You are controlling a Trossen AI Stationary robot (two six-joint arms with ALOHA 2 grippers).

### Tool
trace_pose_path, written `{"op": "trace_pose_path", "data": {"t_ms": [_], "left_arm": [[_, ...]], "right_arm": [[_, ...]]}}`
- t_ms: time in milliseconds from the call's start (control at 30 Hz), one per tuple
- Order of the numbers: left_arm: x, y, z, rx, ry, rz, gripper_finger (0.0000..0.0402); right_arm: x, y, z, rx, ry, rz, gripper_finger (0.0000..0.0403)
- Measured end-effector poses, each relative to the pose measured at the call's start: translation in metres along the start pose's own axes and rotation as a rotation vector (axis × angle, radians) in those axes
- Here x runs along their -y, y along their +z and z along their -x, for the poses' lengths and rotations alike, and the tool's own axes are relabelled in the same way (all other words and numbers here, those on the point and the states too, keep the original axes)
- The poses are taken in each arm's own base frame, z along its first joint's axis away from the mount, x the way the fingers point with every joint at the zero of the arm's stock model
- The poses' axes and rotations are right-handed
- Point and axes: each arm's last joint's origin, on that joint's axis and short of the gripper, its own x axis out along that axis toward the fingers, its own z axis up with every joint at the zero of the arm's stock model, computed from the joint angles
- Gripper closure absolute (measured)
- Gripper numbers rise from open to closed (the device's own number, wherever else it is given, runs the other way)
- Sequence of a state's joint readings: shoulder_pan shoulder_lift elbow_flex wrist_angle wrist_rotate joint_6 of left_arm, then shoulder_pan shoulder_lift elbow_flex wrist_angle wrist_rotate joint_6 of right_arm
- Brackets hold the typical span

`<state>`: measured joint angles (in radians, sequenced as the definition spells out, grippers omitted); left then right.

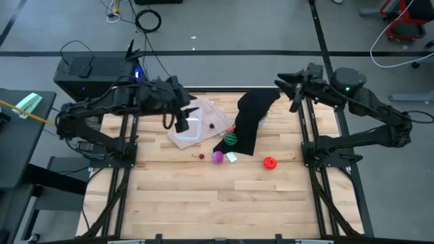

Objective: Pick and placing Produce into tupperware
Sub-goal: Put the red apple into the transparent bin

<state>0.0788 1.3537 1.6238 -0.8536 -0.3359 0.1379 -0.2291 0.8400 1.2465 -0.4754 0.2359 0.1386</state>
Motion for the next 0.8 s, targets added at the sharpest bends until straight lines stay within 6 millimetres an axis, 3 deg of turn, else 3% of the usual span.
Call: {"op": "trace_pose_path", "data": {"t_ms": [200, 367, 567, 800], "left_arm": [[0.014, -0.006, -0.024, -0.126, -0.047, -0.001, 0.0193], [0.022, -0.013, -0.046, -0.227, -0.129, 0.116, 0.0191], [0.035, -0.015, -0.06, -0.265, -0.22, 0.129, 0.0207], [0.039, -0.015, -0.062, -0.277, -0.228, 0.117, 0.0202]], "right_arm": [[0.0, -0.008, -0.002, -0.08, -0.011, -0.038, 0.0195], [0.001, -0.014, -0.002, -0.143, -0.016, -0.134, 0.0184], [-0.001, -0.031, -0.001, -0.335, 0.026, -0.194, 0.0186], [-0.013, -0.061, -0.004, -0.676, 0.122, -0.1, 0.0169]]}}
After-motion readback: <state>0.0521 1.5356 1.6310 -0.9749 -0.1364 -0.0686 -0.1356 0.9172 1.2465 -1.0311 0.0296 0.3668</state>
